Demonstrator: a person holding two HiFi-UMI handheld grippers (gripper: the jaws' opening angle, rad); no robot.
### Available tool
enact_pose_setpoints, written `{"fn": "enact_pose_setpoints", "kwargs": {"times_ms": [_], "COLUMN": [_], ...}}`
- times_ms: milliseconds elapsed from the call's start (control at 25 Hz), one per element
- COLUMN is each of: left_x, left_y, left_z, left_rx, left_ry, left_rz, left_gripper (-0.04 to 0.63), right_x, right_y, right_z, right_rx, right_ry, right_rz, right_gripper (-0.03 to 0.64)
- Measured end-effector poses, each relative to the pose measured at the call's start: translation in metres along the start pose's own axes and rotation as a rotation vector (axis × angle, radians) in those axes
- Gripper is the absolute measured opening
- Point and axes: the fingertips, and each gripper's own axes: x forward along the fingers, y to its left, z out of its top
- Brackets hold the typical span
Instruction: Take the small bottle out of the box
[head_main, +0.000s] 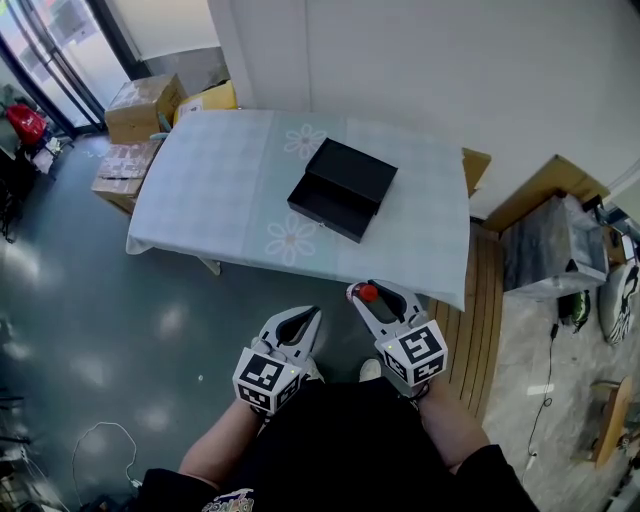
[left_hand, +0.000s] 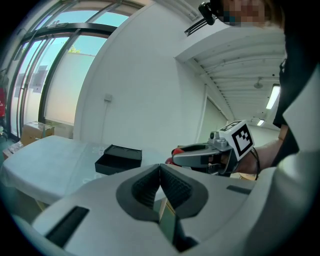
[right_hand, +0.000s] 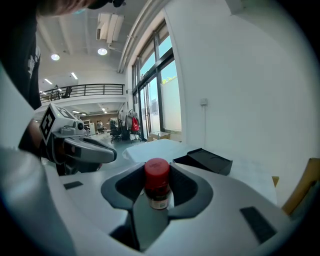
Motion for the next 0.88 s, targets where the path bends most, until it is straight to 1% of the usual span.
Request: {"fn": "enact_pose_setpoints", "kwargs": {"times_ms": [240, 440, 760, 880], "left_x": [0.010, 0.019, 0.028, 0.032], "left_y": [-0.027, -0.041, -0.059, -0.064], "left_z": [-0.003, -0.004, -0.007, -0.010], "left_rx": [-0.006, -0.024, -0.034, -0.034], "left_ry": [-0.005, -0.015, -0.016, -0.013], "left_rz": [0.044, 0.089, 0.137, 0.144], "left_gripper": [0.028, 0.028, 0.028, 0.028], "right_x": [-0.020, -0.032, -0.046, -0.050], "right_y": [-0.010, -0.016, -0.026, -0.029], "right_z": [-0.001, -0.004, -0.012, -0.015], "right_rx": [-0.022, -0.041, -0.039, -0.042], "right_ry": [-0.006, -0.012, -0.016, -0.015], "right_rz": [0.060, 0.103, 0.149, 0.159], "right_gripper": [0.164, 0.164, 0.164, 0.164]}}
